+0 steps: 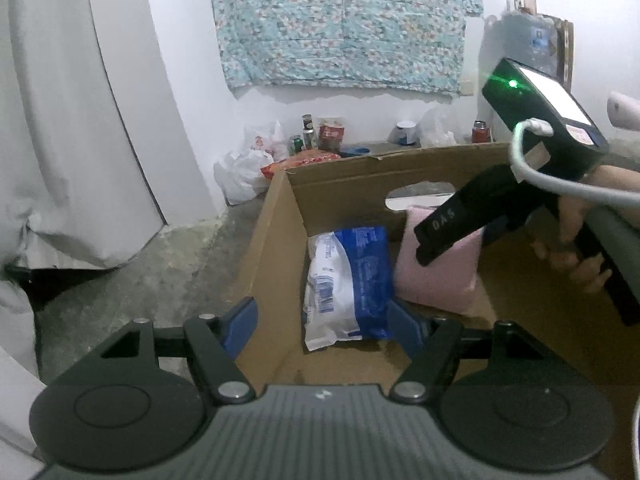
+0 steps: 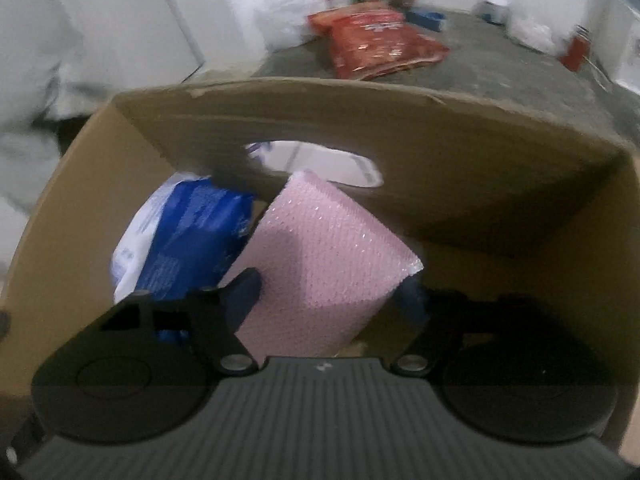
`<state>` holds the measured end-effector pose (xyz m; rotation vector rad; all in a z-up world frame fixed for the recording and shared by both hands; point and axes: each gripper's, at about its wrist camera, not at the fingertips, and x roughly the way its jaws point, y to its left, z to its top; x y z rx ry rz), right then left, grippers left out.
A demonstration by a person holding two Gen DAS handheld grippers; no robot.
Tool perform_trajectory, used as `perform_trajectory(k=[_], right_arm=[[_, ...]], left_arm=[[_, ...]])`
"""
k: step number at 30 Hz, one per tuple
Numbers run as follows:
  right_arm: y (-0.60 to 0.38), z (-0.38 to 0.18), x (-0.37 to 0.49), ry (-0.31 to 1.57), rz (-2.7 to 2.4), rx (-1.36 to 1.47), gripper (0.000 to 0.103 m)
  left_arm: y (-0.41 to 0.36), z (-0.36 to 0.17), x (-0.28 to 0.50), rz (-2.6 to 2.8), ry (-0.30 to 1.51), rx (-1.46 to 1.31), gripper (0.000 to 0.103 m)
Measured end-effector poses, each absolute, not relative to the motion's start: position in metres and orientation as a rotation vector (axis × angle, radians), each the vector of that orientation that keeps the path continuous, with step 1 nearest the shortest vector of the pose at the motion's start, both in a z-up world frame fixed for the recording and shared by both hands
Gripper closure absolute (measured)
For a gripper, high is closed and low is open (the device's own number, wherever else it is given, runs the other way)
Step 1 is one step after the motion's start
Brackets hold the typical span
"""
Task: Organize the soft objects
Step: 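Release the diaper pack from the left tool while the right tool lowers the pink pad into the box, then move both tools back from the box to the pile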
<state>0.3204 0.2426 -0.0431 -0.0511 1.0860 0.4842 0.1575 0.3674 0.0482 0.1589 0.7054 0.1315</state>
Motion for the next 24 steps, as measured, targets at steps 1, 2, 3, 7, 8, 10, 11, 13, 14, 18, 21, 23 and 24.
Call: perform_trajectory(k=[1,2,3,7,8,10,11,13,14,18,21,23,24], right_arm=[[0.246,-0.04,0.321,1.093,0.507,-0.087,0.039],[0.247,-0.037,0.321,1.102,0.531,-0.106,0.04],[0.248,-0.034,0.322,1.113,0.561,-0.13,0.042],[0.248,-0.021,0.323,1.148,0.688,-0.246,0.051],[0.245,-0.018,0.325,1.157,0.704,-0.253,0.052],[0.241,-0.014,0.331,1.177,0.753,-0.24,0.054],[0.24,-0.013,0.333,1.184,0.751,-0.238,0.054],[0.243,-0.015,0.334,1.194,0.751,-0.262,0.054],[0.247,-0.016,0.331,1.189,0.746,-0.296,0.054],[0.263,-0.019,0.337,1.204,0.696,-0.351,0.054],[0.272,-0.024,0.345,1.232,0.711,-0.369,0.054],[0.269,-0.028,0.356,1.268,0.709,-0.313,0.052],[0.267,-0.03,0.36,1.267,0.7,-0.29,0.046]], left_arm=[[0.368,0.048,0.158,0.129,0.707,0.153,0.03],[0.367,0.048,0.157,0.129,0.708,0.154,0.03],[0.366,0.047,0.157,0.126,0.71,0.159,0.03],[0.362,0.047,0.155,0.115,0.702,0.176,0.029],[0.361,0.047,0.155,0.114,0.7,0.175,0.029],[0.36,0.045,0.157,0.112,0.706,0.173,0.029],[0.36,0.045,0.157,0.109,0.711,0.173,0.029],[0.359,0.044,0.158,0.11,0.714,0.176,0.029],[0.359,0.044,0.159,0.11,0.713,0.177,0.029],[0.358,0.042,0.16,0.114,0.717,0.189,0.029],[0.357,0.042,0.162,0.117,0.723,0.191,0.029],[0.357,0.041,0.163,0.123,0.726,0.19,0.029],[0.357,0.041,0.163,0.125,0.724,0.187,0.029]])
